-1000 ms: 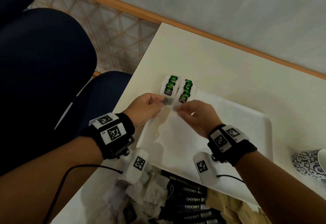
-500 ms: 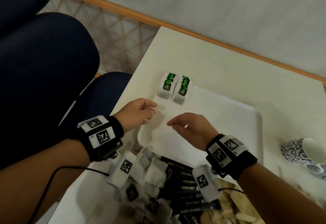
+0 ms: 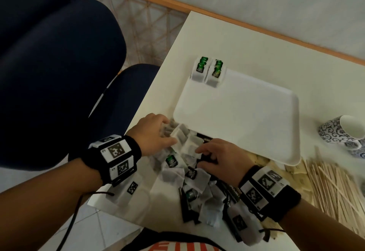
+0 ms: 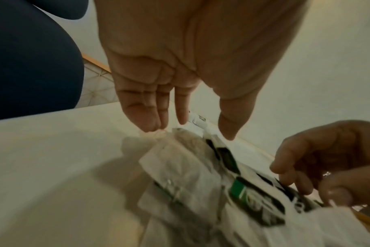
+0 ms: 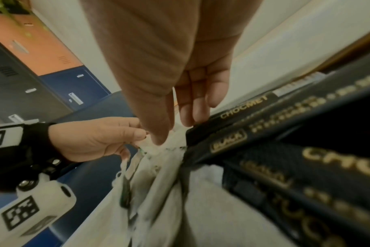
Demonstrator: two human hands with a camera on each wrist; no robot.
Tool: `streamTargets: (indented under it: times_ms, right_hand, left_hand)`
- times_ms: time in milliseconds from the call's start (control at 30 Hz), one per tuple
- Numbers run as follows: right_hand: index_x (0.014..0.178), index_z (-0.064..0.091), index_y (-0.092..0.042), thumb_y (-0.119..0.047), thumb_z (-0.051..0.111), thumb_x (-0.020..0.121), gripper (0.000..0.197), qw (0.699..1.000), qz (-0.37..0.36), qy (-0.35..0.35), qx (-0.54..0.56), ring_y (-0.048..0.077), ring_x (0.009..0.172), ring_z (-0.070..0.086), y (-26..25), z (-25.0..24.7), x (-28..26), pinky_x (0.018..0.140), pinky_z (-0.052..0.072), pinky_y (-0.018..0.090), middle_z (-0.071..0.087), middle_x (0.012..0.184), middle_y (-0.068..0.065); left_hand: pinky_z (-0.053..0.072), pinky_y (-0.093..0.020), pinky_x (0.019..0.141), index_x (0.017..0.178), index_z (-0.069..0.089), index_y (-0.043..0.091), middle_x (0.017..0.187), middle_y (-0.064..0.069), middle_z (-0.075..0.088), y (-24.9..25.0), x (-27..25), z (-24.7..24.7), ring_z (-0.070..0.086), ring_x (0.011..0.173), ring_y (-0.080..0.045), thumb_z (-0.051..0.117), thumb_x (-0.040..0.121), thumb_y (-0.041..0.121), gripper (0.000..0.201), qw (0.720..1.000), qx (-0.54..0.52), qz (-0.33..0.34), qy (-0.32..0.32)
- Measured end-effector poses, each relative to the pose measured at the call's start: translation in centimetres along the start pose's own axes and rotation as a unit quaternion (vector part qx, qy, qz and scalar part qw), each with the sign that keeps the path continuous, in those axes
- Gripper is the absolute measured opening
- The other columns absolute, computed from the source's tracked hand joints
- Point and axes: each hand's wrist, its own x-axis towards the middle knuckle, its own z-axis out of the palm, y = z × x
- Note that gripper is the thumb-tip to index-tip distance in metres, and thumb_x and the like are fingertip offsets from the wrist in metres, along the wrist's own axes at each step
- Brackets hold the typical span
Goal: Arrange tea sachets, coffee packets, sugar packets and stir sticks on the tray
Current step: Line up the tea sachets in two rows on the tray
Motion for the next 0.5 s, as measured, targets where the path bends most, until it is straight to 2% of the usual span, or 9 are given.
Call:
streamTargets:
  times_ms: [100, 233, 367, 433, 500]
  right_hand:
    - [0.117, 0.061, -0.03, -0.049, 0.066, 0.081, 0.042, 0.999, 0.009, 0.011, -0.05, 0.009, 0.097, 0.054, -1.1, 0.8, -0.8, 0.08, 0.046, 0.024, 0.053, 0.104, -0.011]
    - [0.121, 0.058, -0.03, -0.052, 0.065, 0.079, 0.049, 0.995, 0.031, 0.052, -0.082, 0.013, 0.103, 0.05, -1.8, 2.0, -2.0, 0.074, 0.049, 0.029, 0.048, 0.114, -0.005]
    - [0.122, 0.058, -0.03, -0.047, 0.065, 0.081, 0.045, 0.995, 0.028, 0.06, -0.079, 0.011, 0.101, 0.049, -2.2, 2.8, -2.6, 0.071, 0.044, 0.024, 0.045, 0.116, -0.005]
    - [0.118, 0.06, -0.03, -0.044, 0.064, 0.082, 0.039, 0.995, 0.023, 0.051, -0.079, 0.011, 0.099, 0.05, -2.1, 3.4, -2.6, 0.072, 0.042, 0.022, 0.046, 0.113, -0.006]
    - [0.116, 0.061, -0.029, -0.041, 0.063, 0.083, 0.035, 0.996, 0.018, 0.045, -0.077, 0.012, 0.099, 0.051, -2.0, 4.1, -2.6, 0.075, 0.048, 0.025, 0.046, 0.112, -0.006]
  left_hand:
    - [0.044, -0.038, 0.096, 0.137, 0.036, 0.023, 0.134, 0.001, 0.041, -0.1, -0.5, 0.7, 0.045, 0.119, -0.017, 0.065, 0.074, 0.062, 0.08, 1.0, 0.012, -0.019, 0.012]
    - [0.045, -0.043, 0.095, 0.14, 0.03, 0.021, 0.14, -0.003, 0.037, 0.5, -0.4, 1.5, 0.048, 0.12, -0.022, 0.058, 0.072, 0.074, 0.09, 0.999, 0.013, -0.047, 0.008]
    - [0.047, -0.04, 0.088, 0.133, 0.036, 0.023, 0.132, -0.003, 0.04, 1.7, 0.2, 1.9, 0.054, 0.11, -0.024, 0.059, 0.072, 0.073, 0.082, 0.998, -0.002, -0.053, 0.021]
    - [0.047, -0.04, 0.087, 0.126, 0.04, 0.024, 0.126, -0.003, 0.042, 2.2, 0.5, 2.1, 0.055, 0.106, -0.024, 0.065, 0.073, 0.064, 0.071, 0.998, 0.01, -0.05, 0.02]
    - [0.048, -0.039, 0.087, 0.12, 0.045, 0.023, 0.123, -0.004, 0.045, 2.5, 0.9, 2.3, 0.055, 0.103, -0.025, 0.07, 0.074, 0.051, 0.059, 0.999, 0.008, -0.05, 0.021]
